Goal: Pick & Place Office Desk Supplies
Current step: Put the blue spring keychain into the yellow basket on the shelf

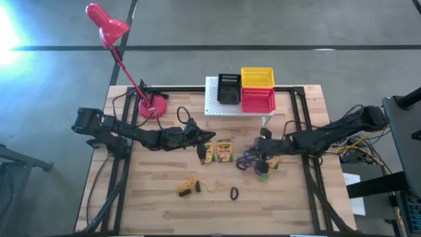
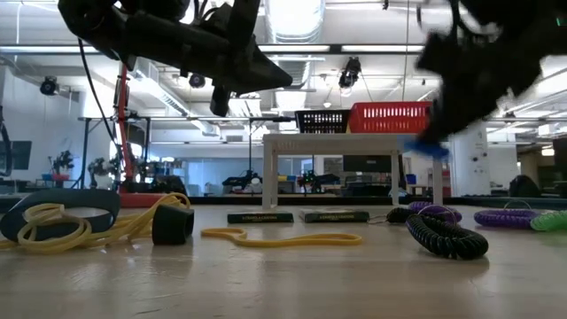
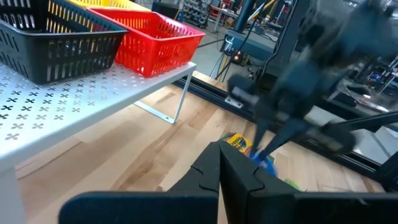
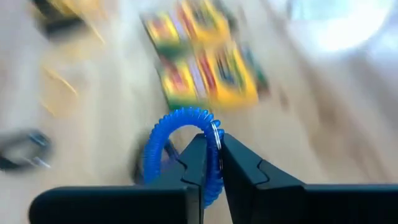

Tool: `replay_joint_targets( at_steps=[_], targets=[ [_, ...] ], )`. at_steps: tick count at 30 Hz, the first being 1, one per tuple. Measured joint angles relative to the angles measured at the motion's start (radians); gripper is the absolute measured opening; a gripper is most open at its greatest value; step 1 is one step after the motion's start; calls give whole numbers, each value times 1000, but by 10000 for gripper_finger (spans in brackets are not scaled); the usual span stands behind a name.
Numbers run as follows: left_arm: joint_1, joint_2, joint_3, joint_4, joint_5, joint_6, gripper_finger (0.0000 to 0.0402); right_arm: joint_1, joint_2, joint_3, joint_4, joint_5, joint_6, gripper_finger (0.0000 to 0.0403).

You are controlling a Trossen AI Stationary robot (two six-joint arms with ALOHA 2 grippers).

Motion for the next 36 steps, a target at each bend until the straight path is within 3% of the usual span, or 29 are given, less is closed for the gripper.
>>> replay_joint_targets(
  at_steps=[4,6,8,10,17,22,26,31,36],
  targets=[
    [0,0,0,0,-9,0,5,-11,-105,107,-2,-26,-211,32],
    [0,0,0,0,-26,0,5,-50,-150,179,-16,35,-313,32],
    [0,0,0,0,-42,0,5,-134,-168,282,-80,137,-365,33],
    [1,0,0,0,-50,0,5,-262,-154,387,-178,164,-420,33],
    [6,0,0,0,-62,0,5,-768,59,588,-268,28,-533,33],
    [6,0,0,-3,-72,-2,5,-989,261,676,-274,-125,-531,33],
    [5,0,0,-17,-72,-8,5,-1054,387,746,-294,-253,-529,34],
    [5,0,0,-32,-72,-19,5,-1064,492,860,-425,-258,-530,46],
    [4,0,0,-59,-71,-63,5,-1067,531,925,-465,-258,-533,94]
  ],
)
